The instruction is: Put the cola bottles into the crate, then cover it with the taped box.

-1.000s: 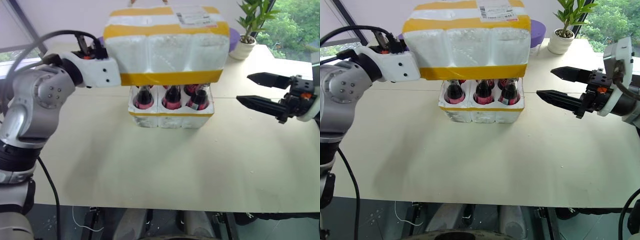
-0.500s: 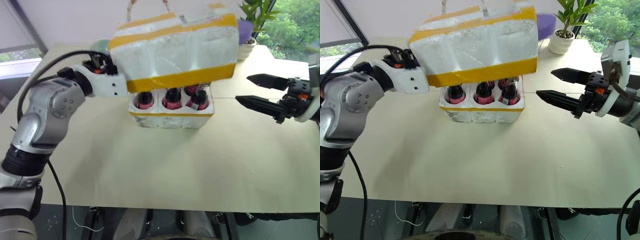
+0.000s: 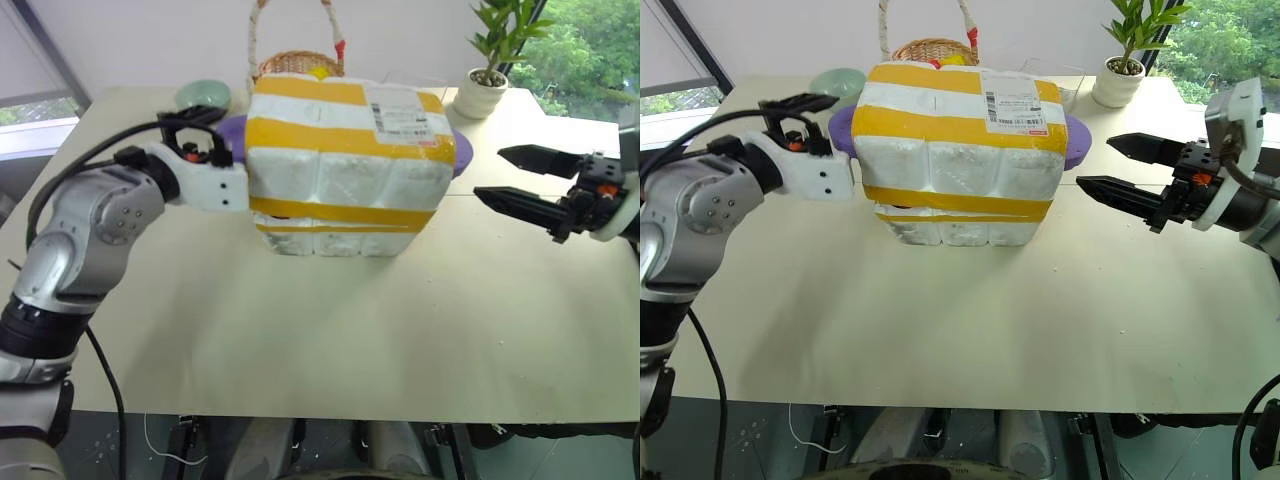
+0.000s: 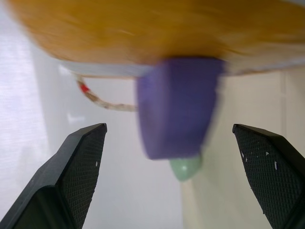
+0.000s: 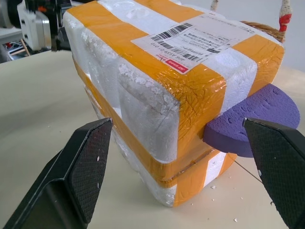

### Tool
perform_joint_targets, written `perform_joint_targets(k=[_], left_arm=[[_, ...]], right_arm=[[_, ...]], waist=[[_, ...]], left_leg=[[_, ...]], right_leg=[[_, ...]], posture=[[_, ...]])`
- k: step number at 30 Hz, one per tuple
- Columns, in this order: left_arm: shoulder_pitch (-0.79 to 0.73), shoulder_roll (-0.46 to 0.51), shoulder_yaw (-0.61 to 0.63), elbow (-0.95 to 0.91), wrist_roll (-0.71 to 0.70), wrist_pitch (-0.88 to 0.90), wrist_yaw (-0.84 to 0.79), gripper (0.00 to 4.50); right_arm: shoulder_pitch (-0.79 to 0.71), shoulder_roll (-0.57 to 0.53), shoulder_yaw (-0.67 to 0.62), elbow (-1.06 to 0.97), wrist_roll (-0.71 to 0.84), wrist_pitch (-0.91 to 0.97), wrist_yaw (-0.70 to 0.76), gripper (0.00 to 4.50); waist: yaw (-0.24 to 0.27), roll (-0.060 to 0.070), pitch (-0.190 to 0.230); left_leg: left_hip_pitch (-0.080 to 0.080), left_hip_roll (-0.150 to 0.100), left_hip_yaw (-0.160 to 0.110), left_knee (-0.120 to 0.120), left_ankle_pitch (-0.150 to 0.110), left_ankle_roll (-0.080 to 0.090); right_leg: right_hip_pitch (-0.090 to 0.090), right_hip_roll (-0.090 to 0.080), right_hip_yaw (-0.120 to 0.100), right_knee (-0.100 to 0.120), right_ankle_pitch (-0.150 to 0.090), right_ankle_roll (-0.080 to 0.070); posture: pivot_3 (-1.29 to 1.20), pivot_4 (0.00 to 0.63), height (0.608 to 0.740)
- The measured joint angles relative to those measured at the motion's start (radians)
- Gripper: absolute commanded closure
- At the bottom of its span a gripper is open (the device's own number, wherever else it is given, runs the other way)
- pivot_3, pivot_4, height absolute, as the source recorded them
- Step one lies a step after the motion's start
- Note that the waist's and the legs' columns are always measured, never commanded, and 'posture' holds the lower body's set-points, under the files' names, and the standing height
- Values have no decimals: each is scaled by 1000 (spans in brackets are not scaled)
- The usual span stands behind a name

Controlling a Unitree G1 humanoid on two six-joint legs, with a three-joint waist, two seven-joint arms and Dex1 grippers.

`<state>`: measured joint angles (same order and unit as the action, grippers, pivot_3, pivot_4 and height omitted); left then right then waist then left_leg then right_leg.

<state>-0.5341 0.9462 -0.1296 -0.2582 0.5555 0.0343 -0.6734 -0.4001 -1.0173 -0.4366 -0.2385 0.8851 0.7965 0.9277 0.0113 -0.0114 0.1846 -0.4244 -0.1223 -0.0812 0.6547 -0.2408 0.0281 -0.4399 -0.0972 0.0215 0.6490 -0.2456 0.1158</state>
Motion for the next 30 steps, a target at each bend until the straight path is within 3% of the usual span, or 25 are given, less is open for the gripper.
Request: perform_joint_targets(k=[5,11,12,16,22,25,30], left_arm=[[187,105,55,-9,16,-103,23,68],[274,153,120,65,-20,-217,52,68],[275,145,144,76,-68,-199,36,68],[287,54,324,91,-537,100,-222,68],[224,141,536,84,-1122,634,-524,68],[142,202,593,126,-1271,782,-582,68],[-32,204,581,185,-1413,925,-564,68]], right_arm=[[-1,1,3,9,-9,-8,3,0],[-17,1,26,32,-21,-18,15,0],[-21,1,32,34,-24,-19,18,0],[-34,1,40,53,-40,-26,34,0],[-36,-1,52,84,-62,-39,67,0],[-38,-2,57,90,-77,-40,76,0],[-149,29,90,104,-56,-25,72,0]], waist=[[1,0,0],[3,0,0],[2,0,0],[-2,2,-1],[-7,1,0],[-7,2,-1],[-11,2,-1]], left_leg=[[0,0,0,0,0,0],[0,0,0,-1,0,0],[0,0,0,-1,0,0],[0,1,0,-1,0,0],[0,1,-1,0,0,0],[1,1,0,0,0,0],[2,1,0,0,0,-1]], right_leg=[[0,0,0,0,0,0],[0,-1,0,-1,0,0],[0,-1,0,-1,0,0],[-1,0,-1,0,0,0],[0,0,-1,0,0,0],[1,0,-2,0,0,0],[1,0,-1,0,0,0]], posture=[[0,150,738],[0,150,738],[0,150,738],[0,150,738],[0,150,738],[0,150,738],[0,150,738]])
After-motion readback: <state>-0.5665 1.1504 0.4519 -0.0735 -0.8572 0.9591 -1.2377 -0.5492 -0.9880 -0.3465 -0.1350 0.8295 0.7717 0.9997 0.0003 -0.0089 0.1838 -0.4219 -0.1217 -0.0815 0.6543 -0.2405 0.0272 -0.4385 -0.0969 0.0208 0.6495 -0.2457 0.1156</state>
